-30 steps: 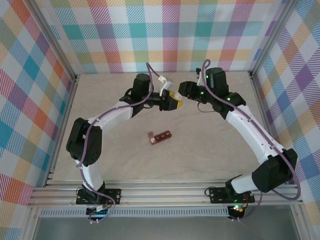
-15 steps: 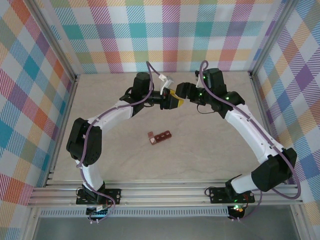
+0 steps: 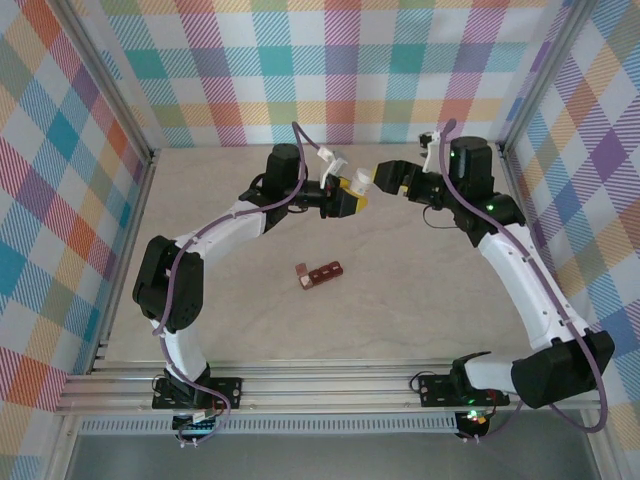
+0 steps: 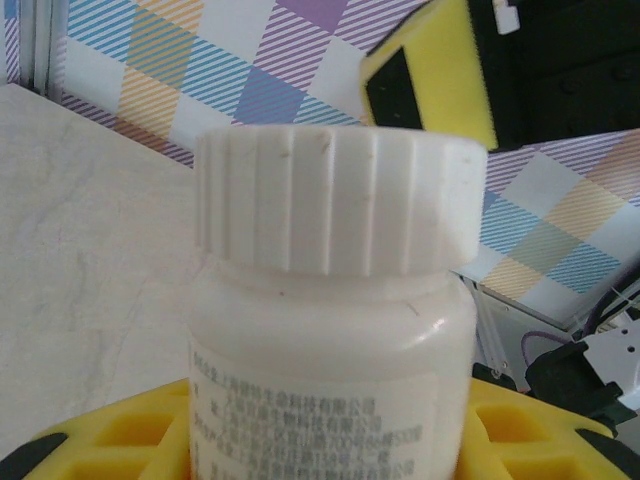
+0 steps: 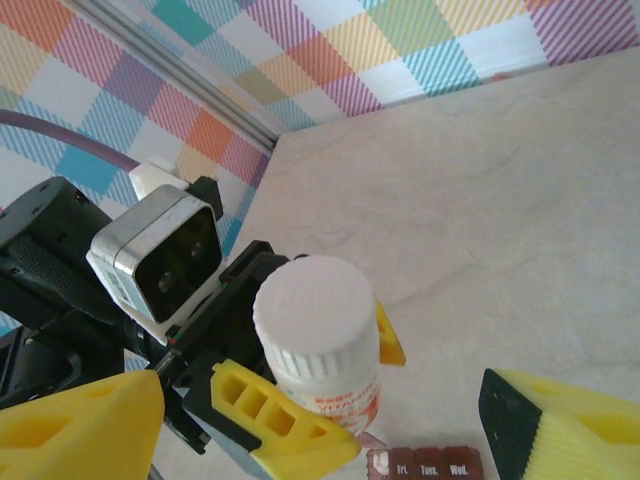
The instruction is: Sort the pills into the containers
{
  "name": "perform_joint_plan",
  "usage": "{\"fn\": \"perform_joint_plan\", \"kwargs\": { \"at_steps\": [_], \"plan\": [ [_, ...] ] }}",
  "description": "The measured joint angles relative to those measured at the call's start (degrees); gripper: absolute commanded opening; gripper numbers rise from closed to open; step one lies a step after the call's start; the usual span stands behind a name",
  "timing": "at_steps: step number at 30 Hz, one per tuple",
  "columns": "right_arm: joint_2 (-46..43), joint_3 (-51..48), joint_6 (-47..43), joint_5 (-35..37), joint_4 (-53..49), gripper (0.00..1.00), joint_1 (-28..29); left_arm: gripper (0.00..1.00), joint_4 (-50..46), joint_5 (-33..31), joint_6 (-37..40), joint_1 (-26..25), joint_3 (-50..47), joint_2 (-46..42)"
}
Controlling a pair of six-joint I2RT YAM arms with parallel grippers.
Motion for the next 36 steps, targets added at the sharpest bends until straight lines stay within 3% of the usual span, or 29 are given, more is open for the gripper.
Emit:
{"fn": "perform_joint_plan", "kwargs": {
  "at_steps": [10,19,36],
  "plan": [
    [7.10,0.00,1.14,-7.87,5.88,0.83,-0.74,0.00,0.00,0.04,0.02,-0.02,0.00,0.00],
    [8.24,0.00,2.58,-11.43,7.82,0.78,-0.74,0.00,0.00,0.04,0.00,-0.02,0.00,0.00],
    [9.29,0.00,3.02,-13.20,9.22,0.46,-0.07,0.00,0.26,0.20,-0.15,0.00,0.00,0.00]
  ]
}}
